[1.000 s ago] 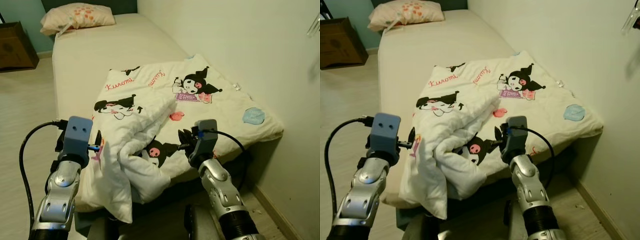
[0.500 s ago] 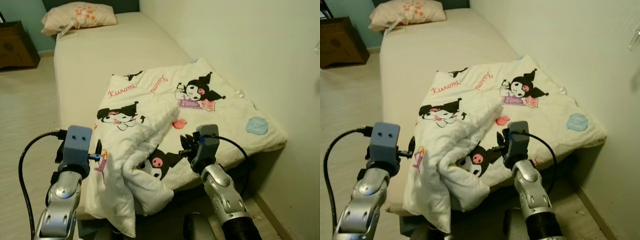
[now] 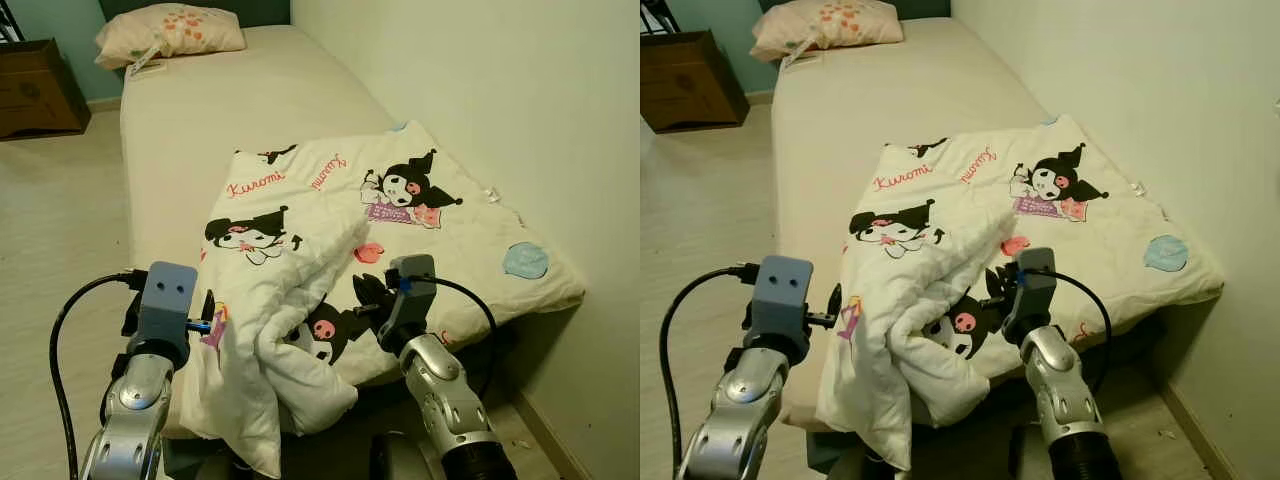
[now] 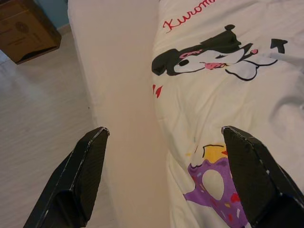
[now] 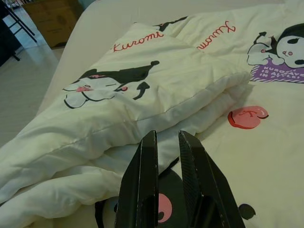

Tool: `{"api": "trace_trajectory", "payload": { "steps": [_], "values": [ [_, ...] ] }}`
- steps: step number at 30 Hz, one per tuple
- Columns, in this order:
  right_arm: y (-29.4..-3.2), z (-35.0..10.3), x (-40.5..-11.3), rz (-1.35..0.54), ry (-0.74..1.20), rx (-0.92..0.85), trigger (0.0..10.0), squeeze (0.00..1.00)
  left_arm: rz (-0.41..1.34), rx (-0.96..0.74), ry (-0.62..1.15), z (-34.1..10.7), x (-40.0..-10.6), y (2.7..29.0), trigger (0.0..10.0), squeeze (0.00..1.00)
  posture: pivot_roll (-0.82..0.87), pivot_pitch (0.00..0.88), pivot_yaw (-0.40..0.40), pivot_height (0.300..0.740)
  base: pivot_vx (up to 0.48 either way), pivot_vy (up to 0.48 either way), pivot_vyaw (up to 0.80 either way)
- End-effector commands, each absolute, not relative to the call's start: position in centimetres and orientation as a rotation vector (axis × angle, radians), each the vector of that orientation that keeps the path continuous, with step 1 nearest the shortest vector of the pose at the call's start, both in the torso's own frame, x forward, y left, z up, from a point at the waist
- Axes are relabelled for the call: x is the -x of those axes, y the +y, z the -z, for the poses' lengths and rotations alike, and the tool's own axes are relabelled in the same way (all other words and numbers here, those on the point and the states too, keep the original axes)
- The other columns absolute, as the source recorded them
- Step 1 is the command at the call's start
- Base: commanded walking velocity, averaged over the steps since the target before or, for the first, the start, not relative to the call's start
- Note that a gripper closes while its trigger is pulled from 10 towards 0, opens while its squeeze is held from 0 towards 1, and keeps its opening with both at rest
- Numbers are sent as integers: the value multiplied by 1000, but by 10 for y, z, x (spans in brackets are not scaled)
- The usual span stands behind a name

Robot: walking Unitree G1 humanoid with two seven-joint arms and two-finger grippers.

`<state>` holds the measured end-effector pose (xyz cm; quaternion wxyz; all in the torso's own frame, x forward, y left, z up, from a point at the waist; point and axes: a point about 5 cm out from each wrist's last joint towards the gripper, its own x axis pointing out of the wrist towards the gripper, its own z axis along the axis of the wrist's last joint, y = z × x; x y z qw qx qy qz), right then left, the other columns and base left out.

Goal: Clean up the room

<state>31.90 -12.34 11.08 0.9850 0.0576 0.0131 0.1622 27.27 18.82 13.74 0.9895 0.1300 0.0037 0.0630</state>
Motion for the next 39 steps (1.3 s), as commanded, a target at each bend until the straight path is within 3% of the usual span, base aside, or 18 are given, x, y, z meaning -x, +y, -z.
{"api": "trace_trajectory", "payload": {
  "steps": [1, 27, 39],
  "values": [
    [-123, -111, -315, -329, 10, -137, 10000, 0, -137, -271, 6, -137, -268, 190, 10000, 0, 0, 145, 4, 642, 0, 0, 0],
    [-117, -113, -312, -381, -18, -164, 10000, 0, -143, -255, 7, -136, -265, 187, 10000, 0, -1, 115, 16, 737, 0, 0, 0],
    [-108, -99, -304, -477, 52, -153, 10000, 0, -143, -268, 42, -127, -262, 187, 10000, 0, 0, 115, 13, 740, 0, 0, 0]
  ]
}}
